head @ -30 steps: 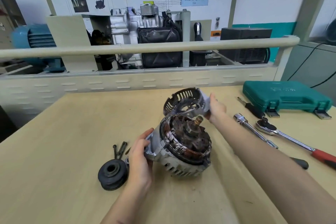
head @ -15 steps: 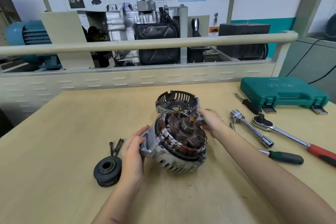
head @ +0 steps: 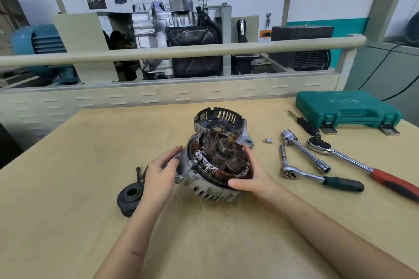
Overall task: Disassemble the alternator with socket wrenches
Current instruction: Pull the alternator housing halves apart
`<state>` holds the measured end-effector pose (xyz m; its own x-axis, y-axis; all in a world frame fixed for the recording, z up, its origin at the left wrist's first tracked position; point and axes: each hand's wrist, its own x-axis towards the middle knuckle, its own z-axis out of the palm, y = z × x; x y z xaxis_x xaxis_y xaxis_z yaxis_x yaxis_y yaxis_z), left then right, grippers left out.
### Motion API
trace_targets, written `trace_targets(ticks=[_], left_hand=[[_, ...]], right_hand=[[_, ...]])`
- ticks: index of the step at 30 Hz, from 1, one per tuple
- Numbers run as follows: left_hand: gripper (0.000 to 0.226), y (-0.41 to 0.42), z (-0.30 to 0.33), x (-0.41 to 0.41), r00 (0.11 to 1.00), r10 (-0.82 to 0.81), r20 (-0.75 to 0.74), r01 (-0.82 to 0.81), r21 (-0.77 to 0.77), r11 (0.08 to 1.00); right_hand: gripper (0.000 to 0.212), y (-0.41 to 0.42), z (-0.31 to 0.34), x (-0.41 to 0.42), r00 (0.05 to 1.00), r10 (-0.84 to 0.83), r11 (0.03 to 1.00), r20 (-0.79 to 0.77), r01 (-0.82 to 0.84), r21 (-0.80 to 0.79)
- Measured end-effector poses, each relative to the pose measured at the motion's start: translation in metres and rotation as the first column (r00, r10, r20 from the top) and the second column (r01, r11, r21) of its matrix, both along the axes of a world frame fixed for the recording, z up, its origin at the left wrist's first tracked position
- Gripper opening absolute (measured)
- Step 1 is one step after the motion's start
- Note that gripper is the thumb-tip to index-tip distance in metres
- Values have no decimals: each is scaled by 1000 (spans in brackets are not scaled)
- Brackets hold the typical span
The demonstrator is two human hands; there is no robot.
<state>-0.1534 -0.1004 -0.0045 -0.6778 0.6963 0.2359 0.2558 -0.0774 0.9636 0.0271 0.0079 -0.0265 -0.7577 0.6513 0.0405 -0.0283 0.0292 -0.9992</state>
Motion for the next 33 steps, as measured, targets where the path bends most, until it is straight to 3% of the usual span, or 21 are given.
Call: trace_targets(ticks=[8,14,18,25,30,31,33], left_hand=[[42,-22,-19,5,996,-92,-9,92,40,995],[39,-28,-26,6,991,-129,-43,131,58,990],[42,-28,-29,11,981,-121,-155,128,38,991],[37,4,-17,13,929,-268,-255,239,-138,961],[34,29,2,12,896,-247,-370,179,-210,961],[34,32,6,11,880,-237,-412,150,-232,961],[34,35,14,11,844,-223,-488,100,-265,959]], right_hand=[[93,-4,12,12,995,-93,977,34,84,196],[98,-7,18,16,998,-29,963,58,12,268],[101,-11,16,24,993,-80,944,89,47,327],[111,-10,9,54,984,-126,926,125,72,370],[133,-7,6,57,952,-250,928,175,184,324],[130,-5,6,55,950,-261,933,172,203,298],[105,-3,6,54,957,-258,946,130,224,233]])
